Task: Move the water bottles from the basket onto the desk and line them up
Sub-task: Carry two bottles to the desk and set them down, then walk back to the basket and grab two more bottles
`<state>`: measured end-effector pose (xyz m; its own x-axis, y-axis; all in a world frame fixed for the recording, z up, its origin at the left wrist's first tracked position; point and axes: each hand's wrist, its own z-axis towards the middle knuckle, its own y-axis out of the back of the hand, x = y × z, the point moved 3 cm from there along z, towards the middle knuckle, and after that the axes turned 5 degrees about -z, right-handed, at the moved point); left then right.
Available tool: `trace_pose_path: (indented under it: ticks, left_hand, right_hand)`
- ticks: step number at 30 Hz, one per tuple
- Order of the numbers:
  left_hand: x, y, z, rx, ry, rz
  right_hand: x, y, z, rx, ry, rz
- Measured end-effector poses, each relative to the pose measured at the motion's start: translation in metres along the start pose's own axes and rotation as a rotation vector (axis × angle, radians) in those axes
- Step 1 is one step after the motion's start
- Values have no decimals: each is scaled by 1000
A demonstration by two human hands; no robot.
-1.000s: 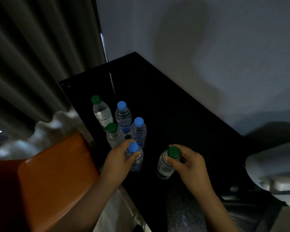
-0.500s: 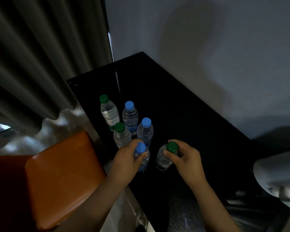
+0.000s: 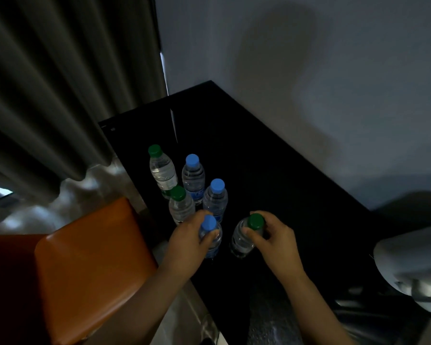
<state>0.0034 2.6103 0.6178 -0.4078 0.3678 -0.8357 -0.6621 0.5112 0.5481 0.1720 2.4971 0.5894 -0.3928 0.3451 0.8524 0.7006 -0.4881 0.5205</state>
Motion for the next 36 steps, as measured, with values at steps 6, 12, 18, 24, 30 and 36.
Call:
trace_pose_path:
  ticks: [6,12,18,24,30,36]
  left_hand:
    - [-7,3,-1,48,32,5]
    - [-14,8,5,158,31,82]
    - [-34,17,7,265,-70,239]
    - [-61,38,-21,289,-229,240]
    - [-81,51,-59,380,-375,176]
    - [-113,22,-98,526,-538,217]
  right_hand:
    - [1,8,-6,72,-61,-251]
    - [1,35,-41,158,-118,-574]
    - [16,47,-89,63,-178,-682]
    - [44,41,-141,-74,-231,-669]
    - [64,38,-197,-258,-268,-633]
    - [68,52,-273,-437,-455,-542]
